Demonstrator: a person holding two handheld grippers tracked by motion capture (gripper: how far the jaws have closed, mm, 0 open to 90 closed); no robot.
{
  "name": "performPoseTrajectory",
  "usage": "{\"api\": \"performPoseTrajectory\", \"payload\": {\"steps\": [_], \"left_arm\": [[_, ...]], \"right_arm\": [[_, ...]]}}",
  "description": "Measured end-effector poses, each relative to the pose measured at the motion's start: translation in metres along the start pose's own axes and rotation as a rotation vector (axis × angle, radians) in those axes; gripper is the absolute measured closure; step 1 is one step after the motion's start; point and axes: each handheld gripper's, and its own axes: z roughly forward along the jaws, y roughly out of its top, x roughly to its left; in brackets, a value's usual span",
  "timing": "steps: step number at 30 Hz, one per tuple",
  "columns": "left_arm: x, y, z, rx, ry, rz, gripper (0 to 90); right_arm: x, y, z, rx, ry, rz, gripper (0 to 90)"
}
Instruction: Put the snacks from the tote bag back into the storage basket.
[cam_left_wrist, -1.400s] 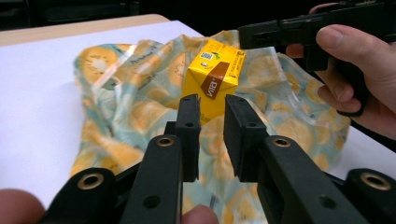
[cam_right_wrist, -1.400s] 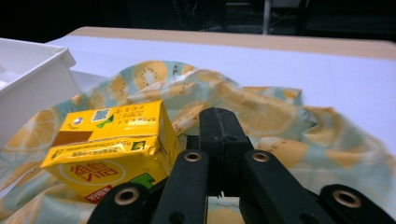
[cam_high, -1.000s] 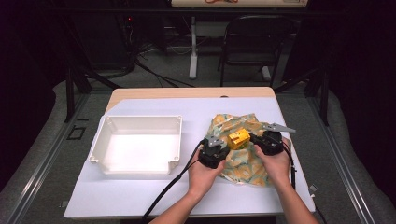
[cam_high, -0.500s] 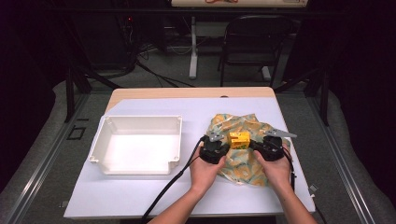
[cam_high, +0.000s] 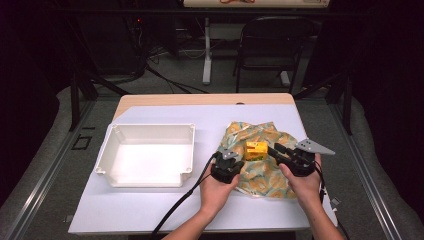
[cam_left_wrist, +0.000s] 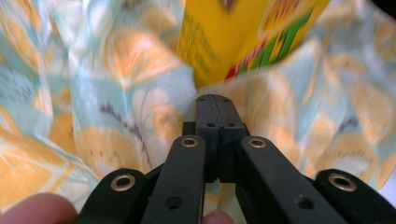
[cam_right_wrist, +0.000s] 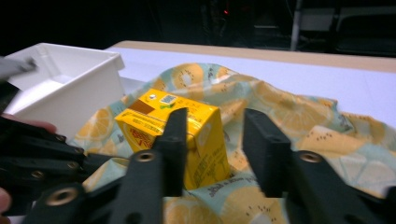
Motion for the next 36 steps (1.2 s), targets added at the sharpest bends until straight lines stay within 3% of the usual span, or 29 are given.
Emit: {"api": "performPoseTrajectory", "payload": {"steps": [1, 5, 9, 13, 29, 36], "left_arm": [[0.001, -0.003, 0.002, 0.004, 0.002, -0.003, 90.0], [0.002, -0.012, 0.010, 0.037, -0.001, -0.007, 90.0], [0.004, -0.018, 0.015, 0.050, -0.003, -0.008, 90.0], [0.003, -0.018, 0.015, 0.051, -0.003, -0.002, 90.0], [0.006, -0.018, 0.014, 0.065, -0.030, -0.005, 90.0], [0.007, -0.019, 0.013, 0.067, -0.044, -0.012, 90.0]], "right_arm": [[-0.002, 0.000, 0.000, -0.008, 0.051, -0.002, 48.7], [-0.001, 0.001, 0.003, -0.007, 0.088, -0.029, 40.5], [0.002, 0.000, 0.017, 0.056, 0.128, -0.095, 27.2], [0.002, -0.003, 0.032, 0.095, 0.145, -0.126, 21.2], [-0.004, -0.018, 0.064, 0.129, 0.231, -0.184, 14.3], [-0.004, -0.023, 0.073, 0.156, 0.230, -0.201, 15.0]]}}
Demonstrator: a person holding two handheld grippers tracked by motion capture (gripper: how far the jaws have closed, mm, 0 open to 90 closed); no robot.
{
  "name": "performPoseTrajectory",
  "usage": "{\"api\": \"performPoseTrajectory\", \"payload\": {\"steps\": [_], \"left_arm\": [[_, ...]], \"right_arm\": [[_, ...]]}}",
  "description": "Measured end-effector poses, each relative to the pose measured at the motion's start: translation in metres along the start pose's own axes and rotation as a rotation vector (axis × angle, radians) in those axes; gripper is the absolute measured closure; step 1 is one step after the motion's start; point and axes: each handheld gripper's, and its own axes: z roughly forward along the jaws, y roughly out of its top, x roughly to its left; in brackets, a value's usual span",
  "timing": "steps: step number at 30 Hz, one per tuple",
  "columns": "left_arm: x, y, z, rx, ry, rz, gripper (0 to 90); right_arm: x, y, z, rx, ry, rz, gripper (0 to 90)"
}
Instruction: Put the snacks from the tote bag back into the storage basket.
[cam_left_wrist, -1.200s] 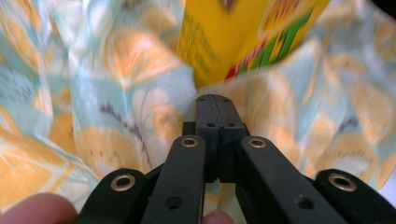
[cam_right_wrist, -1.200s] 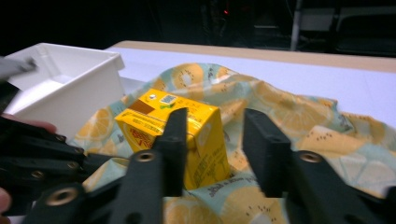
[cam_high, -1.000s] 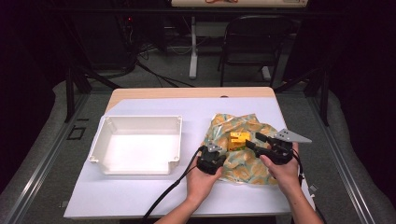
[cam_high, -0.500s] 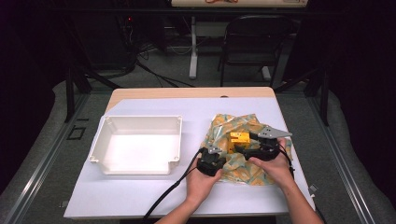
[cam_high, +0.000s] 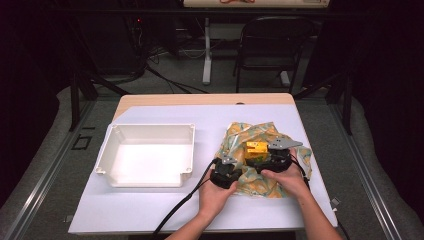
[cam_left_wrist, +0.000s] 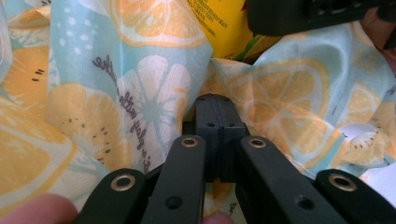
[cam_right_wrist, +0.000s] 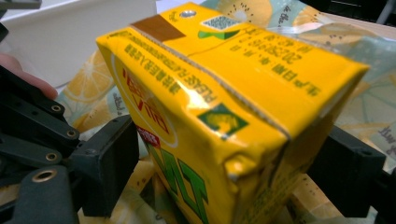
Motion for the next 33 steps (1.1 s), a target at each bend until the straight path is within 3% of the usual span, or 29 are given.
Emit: {"api": "performPoseTrajectory", "payload": {"steps": [11, 18, 33], "left_arm": [[0.000, 0.000, 0.000, -0.008, -0.001, -0.006, 90.0], [0.001, 0.000, 0.000, -0.006, -0.001, -0.006, 90.0], [0.000, -0.001, 0.001, -0.008, 0.000, -0.005, 90.0]], "right_arm": [[0.006, 0.001, -0.005, 0.016, -0.021, -0.040, 22.2], [0.006, 0.001, -0.014, -0.006, -0.024, -0.036, 42.6], [0.008, 0.004, -0.006, -0.022, -0.022, -0.037, 40.8]]}}
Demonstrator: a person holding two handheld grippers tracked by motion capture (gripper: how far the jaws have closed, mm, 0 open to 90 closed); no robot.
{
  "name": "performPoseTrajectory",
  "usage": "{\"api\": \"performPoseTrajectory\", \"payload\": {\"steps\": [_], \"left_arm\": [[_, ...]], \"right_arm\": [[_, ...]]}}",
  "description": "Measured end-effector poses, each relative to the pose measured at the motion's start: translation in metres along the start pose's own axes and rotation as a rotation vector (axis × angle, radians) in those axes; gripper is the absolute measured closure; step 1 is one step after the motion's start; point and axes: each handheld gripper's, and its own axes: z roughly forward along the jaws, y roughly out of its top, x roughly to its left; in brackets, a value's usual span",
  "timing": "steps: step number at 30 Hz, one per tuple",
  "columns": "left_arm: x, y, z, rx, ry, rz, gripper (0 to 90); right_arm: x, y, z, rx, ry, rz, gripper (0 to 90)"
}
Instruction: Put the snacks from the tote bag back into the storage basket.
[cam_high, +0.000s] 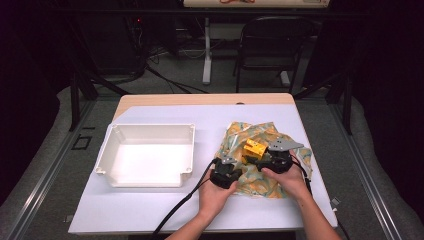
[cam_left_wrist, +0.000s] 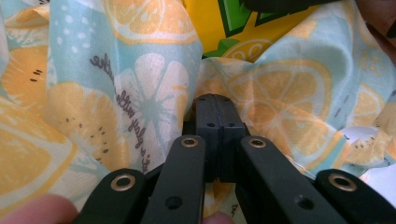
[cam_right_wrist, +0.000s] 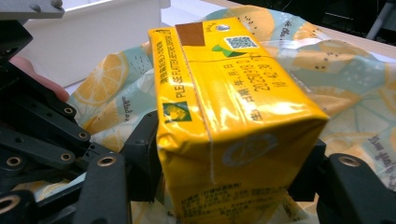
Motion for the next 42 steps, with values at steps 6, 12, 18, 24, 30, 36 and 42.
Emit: {"api": "performPoseTrajectory", "payload": {"steps": [6, 12, 18, 24, 30, 36, 42], "left_arm": [[0.000, 0.000, 0.000, 0.000, 0.001, 0.002, 90.0], [0.000, 0.000, 0.000, 0.000, -0.001, -0.001, 90.0], [0.002, 0.000, 0.000, -0.001, -0.011, -0.012, 90.0], [0.002, 0.000, 0.000, 0.001, -0.014, -0.013, 90.0], [0.003, 0.000, 0.000, 0.003, -0.014, -0.013, 90.0], [0.004, 0.000, -0.001, -0.015, -0.039, -0.048, 85.0], [-0.002, 0.004, -0.014, -0.091, -0.046, -0.008, 63.9]], "right_arm": [[0.001, 0.000, 0.000, -0.005, 0.007, -0.002, 48.7], [0.003, 0.000, -0.001, 0.003, -0.006, 0.009, 50.3], [0.005, 0.002, -0.004, 0.018, -0.025, 0.022, 51.0], [0.003, 0.004, -0.009, -0.002, -0.053, 0.050, 51.3], [0.004, 0.008, -0.015, -0.023, -0.070, 0.061, 51.4], [0.006, 0.015, -0.022, -0.041, -0.078, 0.064, 51.4], [0.011, 0.027, -0.029, -0.067, -0.080, 0.081, 51.4]]}}
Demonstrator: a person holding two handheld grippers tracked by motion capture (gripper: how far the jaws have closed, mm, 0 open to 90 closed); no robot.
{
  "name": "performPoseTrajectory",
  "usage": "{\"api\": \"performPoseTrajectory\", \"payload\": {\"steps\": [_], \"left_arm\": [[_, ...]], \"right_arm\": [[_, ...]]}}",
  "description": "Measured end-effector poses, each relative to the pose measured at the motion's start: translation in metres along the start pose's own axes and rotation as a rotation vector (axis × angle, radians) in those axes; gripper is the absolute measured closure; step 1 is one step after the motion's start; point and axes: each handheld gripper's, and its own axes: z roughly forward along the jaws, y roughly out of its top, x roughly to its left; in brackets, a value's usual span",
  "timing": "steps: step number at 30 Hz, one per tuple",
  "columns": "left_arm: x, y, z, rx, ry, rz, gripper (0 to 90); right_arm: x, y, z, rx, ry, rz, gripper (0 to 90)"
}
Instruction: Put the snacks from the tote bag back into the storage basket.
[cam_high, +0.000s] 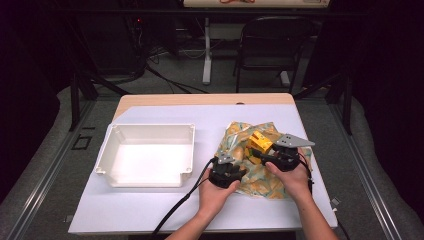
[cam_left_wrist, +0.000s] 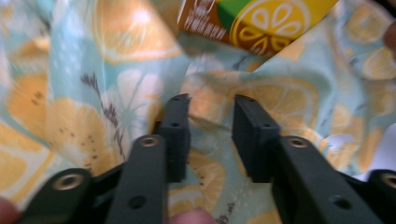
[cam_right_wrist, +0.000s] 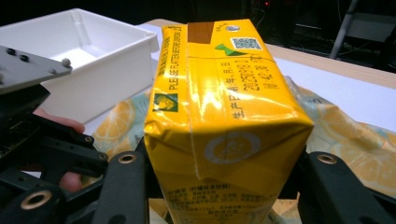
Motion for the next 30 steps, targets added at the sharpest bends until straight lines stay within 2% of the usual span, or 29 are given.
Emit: {"api": "performPoseTrajectory", "payload": {"steps": [6, 10, 13, 17, 21, 24, 26, 30], "left_arm": [[-0.004, 0.008, -0.025, -0.062, -0.006, 0.078, 40.1], [-0.004, 0.010, -0.044, -0.134, -0.015, 0.126, 32.0], [-0.005, 0.012, -0.057, -0.169, 0.008, 0.162, 25.6], [-0.002, 0.012, -0.072, -0.185, -0.004, 0.161, 15.6], [0.001, 0.012, -0.081, -0.209, 0.021, 0.184, 12.3], [0.006, 0.008, -0.085, -0.205, 0.039, 0.192, 11.6], [0.009, 0.005, -0.084, -0.206, 0.039, 0.180, 10.7], [0.010, 0.004, -0.085, -0.192, 0.037, 0.190, 8.1]], "right_arm": [[0.007, 0.006, -0.002, 0.000, -0.009, 0.013, 51.4], [0.009, 0.008, -0.003, 0.004, -0.018, 0.025, 51.4], [0.011, 0.011, -0.005, 0.002, -0.033, 0.036, 51.4], [0.014, 0.015, -0.009, -0.007, -0.042, 0.036, 51.4], [0.018, 0.019, -0.012, -0.019, -0.051, 0.038, 51.4], [0.022, 0.023, -0.014, -0.026, -0.062, 0.037, 51.4], [0.024, 0.025, -0.015, -0.029, -0.064, 0.043, 51.3], [0.029, 0.029, -0.017, -0.026, -0.053, 0.047, 51.4]]}}
